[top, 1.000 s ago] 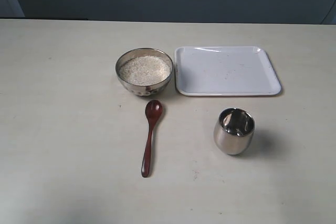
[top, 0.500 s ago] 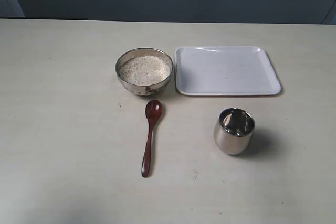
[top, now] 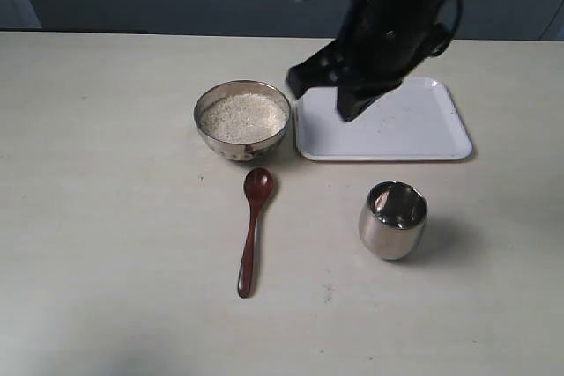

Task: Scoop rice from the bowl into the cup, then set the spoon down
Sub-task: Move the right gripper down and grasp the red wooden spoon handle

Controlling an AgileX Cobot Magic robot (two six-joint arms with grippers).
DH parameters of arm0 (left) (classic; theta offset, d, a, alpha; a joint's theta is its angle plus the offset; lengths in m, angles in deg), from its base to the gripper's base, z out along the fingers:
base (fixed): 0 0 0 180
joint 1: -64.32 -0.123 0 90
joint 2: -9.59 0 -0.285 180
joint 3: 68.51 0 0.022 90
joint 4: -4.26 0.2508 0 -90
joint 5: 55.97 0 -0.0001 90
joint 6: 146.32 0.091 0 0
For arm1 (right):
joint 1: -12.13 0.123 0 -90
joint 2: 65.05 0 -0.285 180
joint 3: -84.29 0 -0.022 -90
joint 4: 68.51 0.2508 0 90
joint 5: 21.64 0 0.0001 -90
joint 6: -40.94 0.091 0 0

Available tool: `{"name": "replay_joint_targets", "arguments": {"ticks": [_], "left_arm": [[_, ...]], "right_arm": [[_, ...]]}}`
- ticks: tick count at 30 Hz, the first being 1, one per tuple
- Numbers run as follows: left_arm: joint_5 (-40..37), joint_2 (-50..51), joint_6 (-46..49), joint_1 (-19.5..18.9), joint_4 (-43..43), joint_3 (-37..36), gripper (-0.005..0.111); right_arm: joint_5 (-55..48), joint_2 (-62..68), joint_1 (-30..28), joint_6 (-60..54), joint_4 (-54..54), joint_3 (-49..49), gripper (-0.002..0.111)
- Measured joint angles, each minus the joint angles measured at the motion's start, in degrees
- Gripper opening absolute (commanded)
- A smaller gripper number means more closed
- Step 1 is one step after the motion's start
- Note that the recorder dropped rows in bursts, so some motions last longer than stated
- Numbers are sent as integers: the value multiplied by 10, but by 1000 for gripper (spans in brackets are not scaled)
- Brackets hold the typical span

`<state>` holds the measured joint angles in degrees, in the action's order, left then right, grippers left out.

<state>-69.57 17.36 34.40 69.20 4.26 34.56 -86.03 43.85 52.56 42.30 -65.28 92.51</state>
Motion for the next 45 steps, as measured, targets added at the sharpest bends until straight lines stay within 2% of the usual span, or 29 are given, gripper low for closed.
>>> {"name": "replay_joint_targets", "arguments": {"ticks": [4, 8, 11, 12, 13, 15, 19, 26, 30, 40, 43, 45], "left_arm": [[0, 0, 0, 0, 0, 0, 1], [0, 0, 0, 0, 0, 0, 1], [0, 0, 0, 0, 0, 0, 1], [0, 0, 0, 0, 0, 0, 1], [0, 0, 0, 0, 0, 0, 1], [0, 0, 0, 0, 0, 0, 1], [0, 0, 0, 0, 0, 0, 1], [0, 0, 0, 0, 0, 0, 1], [0, 0, 0, 0, 0, 0, 1], [0, 0, 0, 0, 0, 0, 1], [0, 0, 0, 0, 0, 0, 1], [0, 0, 0, 0, 0, 0, 1]], "right_arm": [[0, 37, 65, 28, 11, 1, -1], [0, 88, 87, 53, 32, 1, 1], [-1, 125, 89, 56, 68, 1, 16], [-4, 134, 89, 53, 85, 1, 23], [-5, 145, 89, 48, 103, 1, 39], [-11, 169, 90, 41, 147, 1, 47], [-3, 181, 102, 61, 160, 1, 46], [88, 186, 145, 138, 127, 1, 46], [92, 200, 174, 209, 62, 1, 46], [82, 234, 189, 243, 61, 1, 46], [78, 238, 189, 250, 62, 2, 35], [74, 238, 189, 253, 62, 3, 21]]}}
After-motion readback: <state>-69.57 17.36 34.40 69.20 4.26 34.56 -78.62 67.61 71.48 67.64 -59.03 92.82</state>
